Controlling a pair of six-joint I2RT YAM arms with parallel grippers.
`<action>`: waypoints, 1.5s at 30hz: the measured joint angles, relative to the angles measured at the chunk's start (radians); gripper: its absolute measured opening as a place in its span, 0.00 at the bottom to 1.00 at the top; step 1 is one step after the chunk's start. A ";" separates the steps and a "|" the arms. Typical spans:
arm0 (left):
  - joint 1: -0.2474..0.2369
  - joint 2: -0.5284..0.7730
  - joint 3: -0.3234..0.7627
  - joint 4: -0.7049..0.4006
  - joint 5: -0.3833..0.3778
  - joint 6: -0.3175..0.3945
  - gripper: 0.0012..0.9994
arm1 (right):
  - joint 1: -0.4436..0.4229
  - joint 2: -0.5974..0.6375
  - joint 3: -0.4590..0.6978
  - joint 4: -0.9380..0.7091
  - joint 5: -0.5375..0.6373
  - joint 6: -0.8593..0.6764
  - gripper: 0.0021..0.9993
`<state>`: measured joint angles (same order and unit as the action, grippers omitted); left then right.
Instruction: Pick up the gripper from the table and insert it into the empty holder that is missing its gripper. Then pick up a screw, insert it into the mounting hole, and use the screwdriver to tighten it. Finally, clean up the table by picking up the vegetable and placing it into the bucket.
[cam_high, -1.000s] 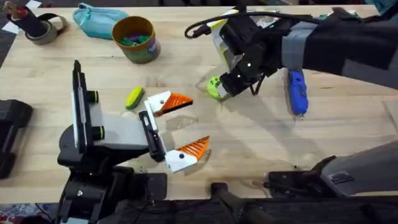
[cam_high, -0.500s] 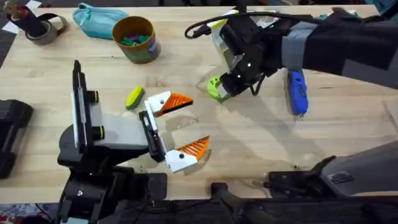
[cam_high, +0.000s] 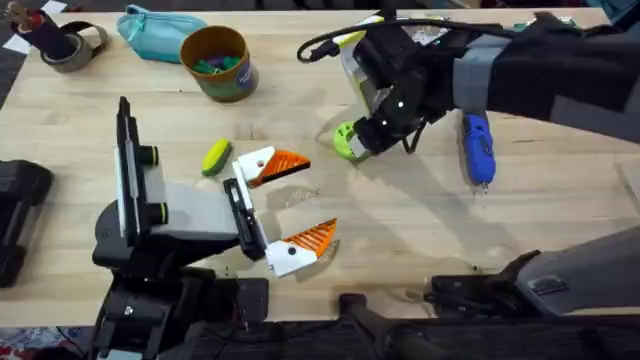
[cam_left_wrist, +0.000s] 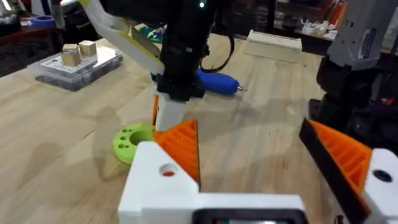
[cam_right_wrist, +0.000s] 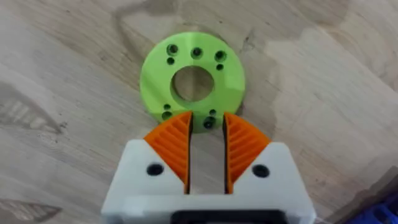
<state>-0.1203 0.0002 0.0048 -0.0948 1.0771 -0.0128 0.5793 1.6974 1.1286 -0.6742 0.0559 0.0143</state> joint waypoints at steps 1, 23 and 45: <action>0.000 0.000 0.000 0.000 0.000 0.000 0.99 | 0.000 0.000 0.000 0.000 0.000 0.000 0.28; 0.000 0.000 0.000 0.000 0.000 0.000 0.99 | 0.000 0.000 0.000 0.000 0.000 0.000 0.18; 0.000 0.000 0.000 0.000 0.000 0.000 0.99 | 0.000 0.000 0.000 0.002 0.004 -0.004 0.00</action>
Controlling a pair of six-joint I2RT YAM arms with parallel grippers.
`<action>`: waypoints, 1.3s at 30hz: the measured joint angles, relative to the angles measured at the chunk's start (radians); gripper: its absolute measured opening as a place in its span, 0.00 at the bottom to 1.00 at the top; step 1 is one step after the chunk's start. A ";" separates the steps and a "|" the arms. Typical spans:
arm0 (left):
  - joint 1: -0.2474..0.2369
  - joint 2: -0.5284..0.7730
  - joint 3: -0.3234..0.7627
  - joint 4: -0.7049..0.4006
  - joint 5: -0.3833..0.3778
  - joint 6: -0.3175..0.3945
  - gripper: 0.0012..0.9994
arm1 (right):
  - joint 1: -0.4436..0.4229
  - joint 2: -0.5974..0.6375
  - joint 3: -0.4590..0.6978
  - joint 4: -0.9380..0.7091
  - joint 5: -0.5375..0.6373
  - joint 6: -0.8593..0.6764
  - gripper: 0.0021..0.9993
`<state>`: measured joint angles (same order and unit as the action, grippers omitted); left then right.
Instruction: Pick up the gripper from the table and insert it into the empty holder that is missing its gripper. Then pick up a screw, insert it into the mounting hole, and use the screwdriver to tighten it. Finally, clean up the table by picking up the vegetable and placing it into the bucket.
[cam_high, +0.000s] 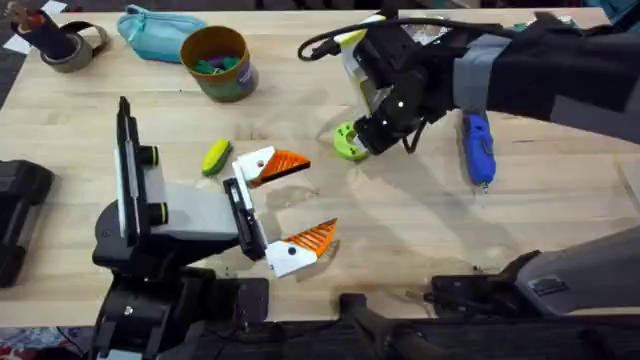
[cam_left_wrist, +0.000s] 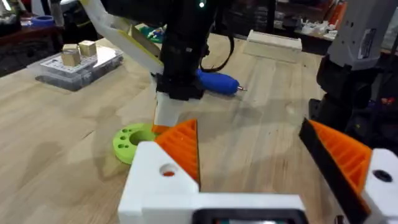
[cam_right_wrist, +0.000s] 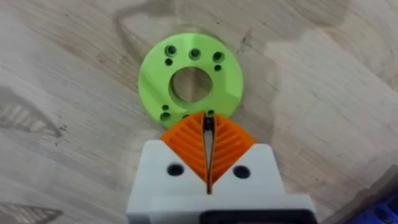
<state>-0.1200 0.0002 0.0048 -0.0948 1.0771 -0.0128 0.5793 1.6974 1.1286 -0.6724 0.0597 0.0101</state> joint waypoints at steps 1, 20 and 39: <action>0.000 0.000 0.000 0.000 0.000 0.000 0.99 | 0.000 0.000 0.000 0.000 0.000 0.000 0.00; 0.000 0.000 0.000 0.000 0.000 0.000 0.99 | 0.000 -0.179 0.307 -0.285 0.000 -0.028 0.00; 0.000 0.000 0.000 0.000 0.000 0.000 0.99 | 0.094 -0.195 0.603 -0.443 -0.003 -0.087 0.00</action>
<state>-0.1200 0.0002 0.0048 -0.0948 1.0771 -0.0128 0.6733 1.5022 1.7317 -1.1155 0.0565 -0.0768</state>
